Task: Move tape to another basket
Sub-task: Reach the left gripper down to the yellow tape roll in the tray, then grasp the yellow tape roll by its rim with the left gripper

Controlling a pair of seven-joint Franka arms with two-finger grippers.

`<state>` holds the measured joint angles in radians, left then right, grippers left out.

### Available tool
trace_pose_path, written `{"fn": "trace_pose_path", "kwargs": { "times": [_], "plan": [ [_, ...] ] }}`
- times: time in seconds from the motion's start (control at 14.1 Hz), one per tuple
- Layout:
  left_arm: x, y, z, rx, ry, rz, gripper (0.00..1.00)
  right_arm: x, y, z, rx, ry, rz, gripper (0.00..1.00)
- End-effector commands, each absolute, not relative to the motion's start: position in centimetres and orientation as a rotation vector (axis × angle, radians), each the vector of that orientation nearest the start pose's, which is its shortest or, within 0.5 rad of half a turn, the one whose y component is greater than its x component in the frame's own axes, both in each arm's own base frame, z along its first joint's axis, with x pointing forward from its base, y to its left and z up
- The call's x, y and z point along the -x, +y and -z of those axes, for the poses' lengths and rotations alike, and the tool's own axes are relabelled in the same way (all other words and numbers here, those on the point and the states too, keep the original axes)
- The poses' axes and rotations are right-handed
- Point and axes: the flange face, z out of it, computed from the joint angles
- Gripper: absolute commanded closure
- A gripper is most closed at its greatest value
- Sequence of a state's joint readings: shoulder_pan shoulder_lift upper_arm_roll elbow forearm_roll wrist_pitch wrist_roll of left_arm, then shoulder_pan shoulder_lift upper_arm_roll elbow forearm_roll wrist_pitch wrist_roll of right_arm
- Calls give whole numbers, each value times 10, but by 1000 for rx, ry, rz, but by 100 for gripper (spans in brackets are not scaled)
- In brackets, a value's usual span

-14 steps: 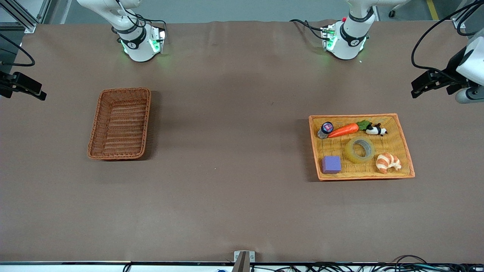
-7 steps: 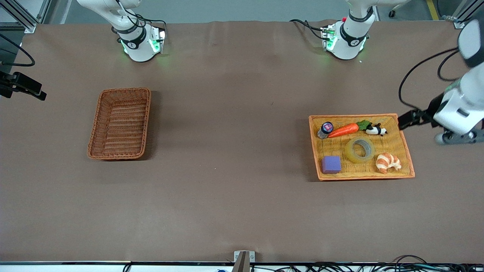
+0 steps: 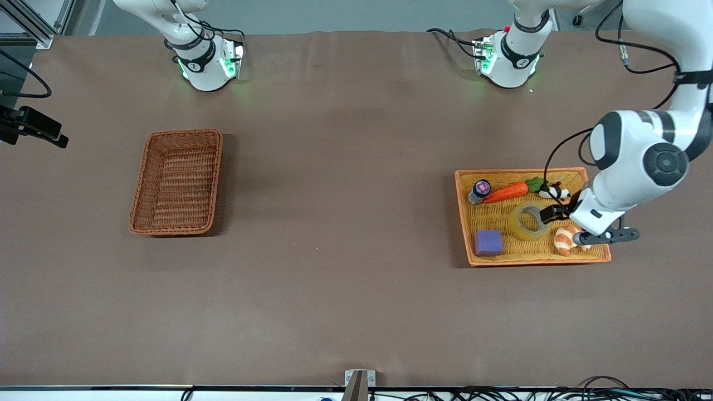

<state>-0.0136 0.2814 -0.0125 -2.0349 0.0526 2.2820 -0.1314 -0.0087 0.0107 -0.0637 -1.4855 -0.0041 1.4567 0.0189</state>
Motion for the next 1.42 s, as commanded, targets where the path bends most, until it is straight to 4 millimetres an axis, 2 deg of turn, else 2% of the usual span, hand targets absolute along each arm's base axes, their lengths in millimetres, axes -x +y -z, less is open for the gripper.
{"fn": "trace_pose_path", "kwargs": {
  "times": [0.0, 0.21, 0.43, 0.57, 0.64, 0.78, 0.85, 0.92, 0.99, 1.14, 1.21, 1.35],
  "plan": [
    [-575, 0, -274, 3105, -101, -95, 7, -543, -41, -649, 3123, 135, -57, 0],
    [-575, 4, -235, 3106, -96, -141, 19, -543, -41, -649, 3122, 134, -57, 0],
    [-578, 4, -222, 3108, -97, -139, 35, -543, -41, -649, 3123, 135, -57, 0],
    [-580, 16, -212, 3107, -125, -142, 46, -543, -41, -649, 3123, 135, -57, 0],
    [-580, 19, -211, 3108, -135, -144, 56, -543, -41, -649, 3123, 135, -57, 0],
    [-587, 17, -211, 3110, -128, -132, 90, -543, -41, -649, 3123, 135, -57, 0],
    [-590, 13, -215, 3110, -131, -125, 100, -543, -41, -649, 3123, 135, -57, 0],
    [-594, 12, -228, 3112, -129, -99, 100, -543, -41, -649, 3123, 135, -57, 0],
    [-591, 12, -251, 3113, -131, -108, 100, -543, -41, -649, 3123, 135, -57, 0],
    [-584, 9, -308, 3112, -129, -187, 100, -543, -41, -649, 3123, 135, -57, 0],
    [-588, 1, -339, 3114, -129, -185, 100, -543, -41, -649, 3123, 135, -57, 0],
    [-600, -51, -389, 3143, -76, -232, 100, -543, -41, -649, 3123, 135, -57, 0]
  ]
}}
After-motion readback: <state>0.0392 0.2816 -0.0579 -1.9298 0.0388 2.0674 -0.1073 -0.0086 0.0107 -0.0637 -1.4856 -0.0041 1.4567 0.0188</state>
